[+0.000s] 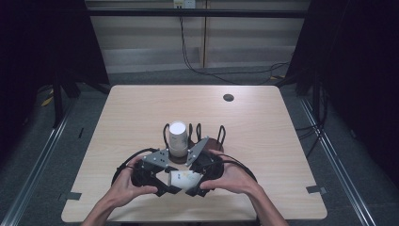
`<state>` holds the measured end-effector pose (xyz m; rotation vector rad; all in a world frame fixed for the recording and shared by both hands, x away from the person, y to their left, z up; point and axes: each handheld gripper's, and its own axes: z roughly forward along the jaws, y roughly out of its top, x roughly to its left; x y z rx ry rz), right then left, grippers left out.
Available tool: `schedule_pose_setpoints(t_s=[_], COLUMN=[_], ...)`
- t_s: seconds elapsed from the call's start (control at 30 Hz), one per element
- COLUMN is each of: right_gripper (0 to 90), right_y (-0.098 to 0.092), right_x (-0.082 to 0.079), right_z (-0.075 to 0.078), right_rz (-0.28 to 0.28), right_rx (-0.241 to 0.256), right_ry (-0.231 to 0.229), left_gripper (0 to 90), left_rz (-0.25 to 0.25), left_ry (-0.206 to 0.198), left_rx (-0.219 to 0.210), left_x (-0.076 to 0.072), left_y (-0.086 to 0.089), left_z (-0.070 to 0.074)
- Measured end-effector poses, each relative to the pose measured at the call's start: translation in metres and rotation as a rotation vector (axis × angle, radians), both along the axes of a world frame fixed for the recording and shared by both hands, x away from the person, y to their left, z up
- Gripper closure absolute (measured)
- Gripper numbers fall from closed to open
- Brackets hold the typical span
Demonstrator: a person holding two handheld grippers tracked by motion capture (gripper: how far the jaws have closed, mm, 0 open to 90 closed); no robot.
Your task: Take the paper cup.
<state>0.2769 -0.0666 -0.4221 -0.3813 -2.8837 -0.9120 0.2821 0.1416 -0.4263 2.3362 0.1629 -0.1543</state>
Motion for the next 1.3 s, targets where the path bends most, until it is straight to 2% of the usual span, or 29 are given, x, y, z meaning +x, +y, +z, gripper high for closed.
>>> schedule_pose_setpoints(t_s=[0.13,0.33,0.47,0.63,0.67,0.73,0.87,0.93,1.03,1.07,1.3], right_gripper=[16.5,16.8,15.3,13.7,13.7,13.7,13.7,13.8,13.8,13.8,14.6], right_y=[-0.003,-0.007,-0.015,-0.025,-0.03,-0.034,-0.038,-0.047,-0.051,-0.056,-0.062], right_x=[0.001,0.001,0.001,0.0,-0.002,-0.003,-0.004,-0.008,-0.008,-0.008,-0.006], right_z=[0.003,0.006,0.014,0.02,0.023,0.024,0.024,0.021,0.017,0.016,0.013], right_rz=[-0.02,-0.029,-0.067,-0.098,-0.111,-0.13,-0.15,-0.19,-0.198,-0.22,-0.242], right_rx=[0.024,0.031,0.059,0.107,0.114,0.128,0.129,0.157,0.161,0.197,0.265], right_ry=[-0.01,-0.011,-0.039,-0.038,-0.045,-0.045,-0.046,-0.061,-0.041,-0.037,-0.037], left_gripper=[36.8,36.6,36.7,36.7,36.5,36.5,36.5,36.5,36.5,36.5,36.3], left_rz=[-0.003,0.012,0.016,0.036,0.048,0.053,0.055,0.062,0.07,0.072,0.091], left_ry=[0.005,0.001,-0.005,-0.006,-0.019,-0.006,-0.009,-0.002,0.0,-0.003,0.001], left_rx=[-0.008,-0.023,-0.028,-0.046,-0.052,-0.063,-0.058,-0.067,-0.083,-0.083,-0.111], left_x=[0.001,0.0,0.0,-0.001,-0.001,-0.001,0.0,0.0,0.002,0.002,0.003], left_y=[0.001,0.001,0.003,0.007,0.009,0.009,0.009,0.01,0.012,0.013,0.016], left_z=[-0.002,-0.002,0.0,0.003,0.003,0.002,0.002,0.002,0.002,0.002,0.002])
